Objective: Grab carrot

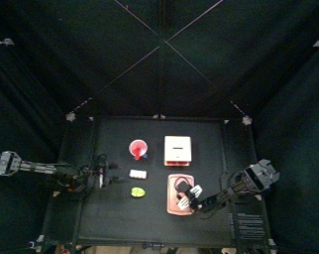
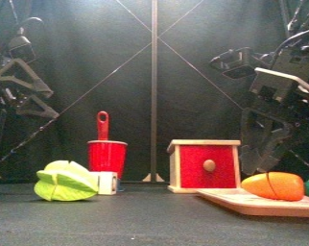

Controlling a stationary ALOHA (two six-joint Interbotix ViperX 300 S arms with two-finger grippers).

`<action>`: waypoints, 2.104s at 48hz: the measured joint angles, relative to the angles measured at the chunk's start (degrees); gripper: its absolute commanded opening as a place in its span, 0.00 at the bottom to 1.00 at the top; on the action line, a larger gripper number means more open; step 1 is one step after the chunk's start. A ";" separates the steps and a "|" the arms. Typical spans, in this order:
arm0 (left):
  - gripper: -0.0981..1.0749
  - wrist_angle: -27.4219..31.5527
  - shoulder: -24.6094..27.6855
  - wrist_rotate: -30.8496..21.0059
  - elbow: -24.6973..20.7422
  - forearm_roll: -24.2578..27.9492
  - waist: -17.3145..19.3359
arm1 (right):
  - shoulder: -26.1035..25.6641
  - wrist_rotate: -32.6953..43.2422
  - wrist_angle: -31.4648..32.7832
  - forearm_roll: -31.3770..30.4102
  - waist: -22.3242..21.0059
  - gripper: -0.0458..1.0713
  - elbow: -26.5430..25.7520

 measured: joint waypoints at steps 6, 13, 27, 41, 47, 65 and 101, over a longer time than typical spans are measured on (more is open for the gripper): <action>0.91 0.00 0.00 0.00 0.00 0.26 0.18 | 0.00 0.00 0.44 0.09 0.18 0.83 0.00; 0.91 0.00 0.00 0.00 0.00 0.88 0.62 | 0.00 0.00 0.88 0.35 0.44 0.83 0.62; 0.91 0.00 0.00 -0.26 0.00 0.97 0.79 | 0.00 0.00 0.26 0.97 0.26 0.83 2.81; 0.91 0.09 0.00 -0.35 0.09 0.53 0.79 | -0.09 -0.09 -6.50 0.97 -0.88 0.83 5.10; 0.91 0.09 0.00 -0.35 0.09 0.44 0.79 | -0.09 -0.09 -8.26 1.05 -1.58 0.83 5.54; 0.91 0.09 0.00 -0.26 0.09 0.44 0.79 | 0.00 -0.09 -8.53 0.62 -1.67 0.72 5.71; 0.91 0.09 0.00 -0.26 0.00 0.44 0.88 | -0.44 -0.09 -5.71 -0.44 -1.14 0.56 4.04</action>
